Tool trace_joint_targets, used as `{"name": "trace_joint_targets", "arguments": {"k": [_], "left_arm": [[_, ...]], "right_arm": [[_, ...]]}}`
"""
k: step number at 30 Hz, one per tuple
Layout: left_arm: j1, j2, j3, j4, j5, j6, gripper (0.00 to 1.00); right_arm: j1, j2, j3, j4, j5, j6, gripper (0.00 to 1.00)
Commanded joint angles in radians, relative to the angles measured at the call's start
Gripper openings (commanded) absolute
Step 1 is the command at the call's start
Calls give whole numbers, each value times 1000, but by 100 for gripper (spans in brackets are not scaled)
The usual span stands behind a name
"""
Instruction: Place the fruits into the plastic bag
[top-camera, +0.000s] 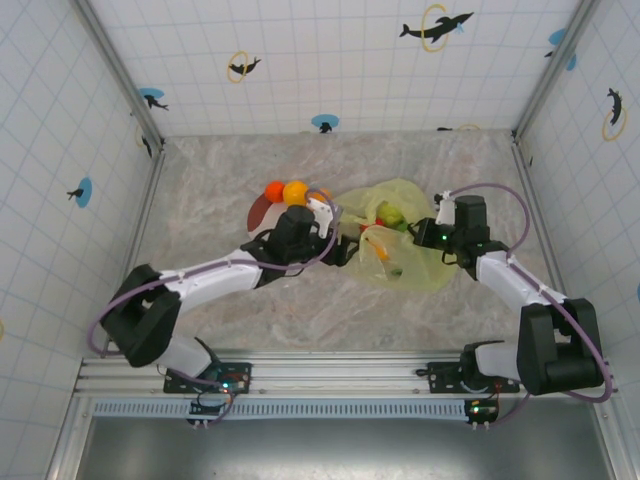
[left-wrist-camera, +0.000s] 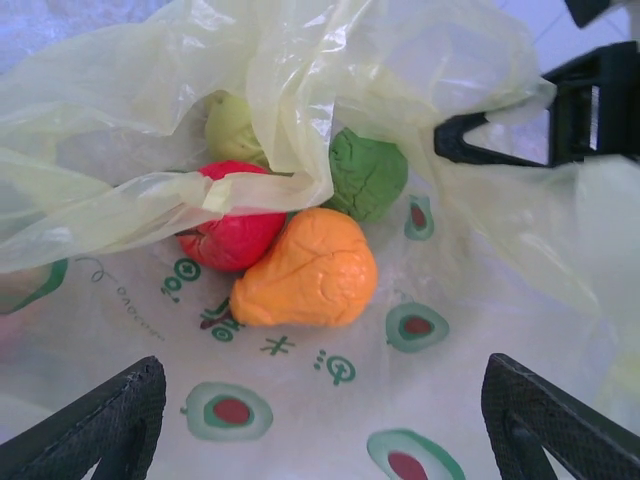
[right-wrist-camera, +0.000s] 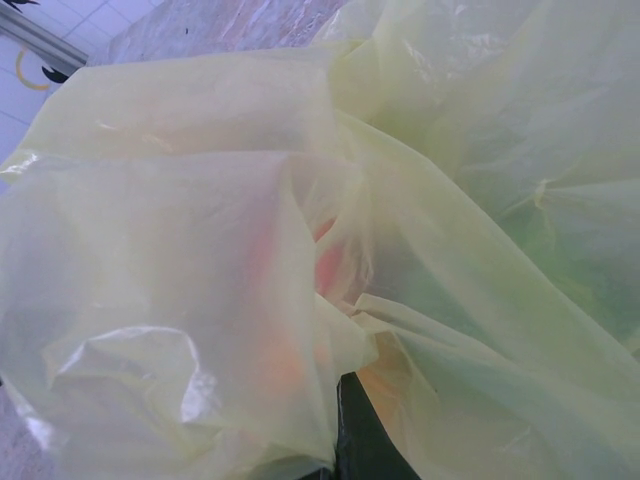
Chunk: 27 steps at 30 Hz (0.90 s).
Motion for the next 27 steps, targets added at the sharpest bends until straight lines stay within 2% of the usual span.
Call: {"name": "trace_joint_targets", "arguments": {"k": [1,5,9,16,20,23,27], "left_arm": [[16,-82,-36,-50,-17,41,84],[60,-166,-58,-78,-108,25,84],[150,-234,-80,-72,-173,-18,85],[324,-225,-61,-57,-246,-129,87],[336,-135,-28,-82,-235,-124,87],[333,-62,-26,-83,-178,-124,86],[294,10,-49,-62,-167,-81,86]], "right_arm": [[-6,-8,34,-21,7,-16,0],[-7,-6,30,-15,2,-14,0],[-6,-12,26,-15,3,-14,0],[-6,-12,19,-1,-3,-7,0],[-9,-20,19,-15,7,-21,0],[-22,-39,18,-37,45,-33,0],[-67,-77,6,-43,94,-31,0]]}}
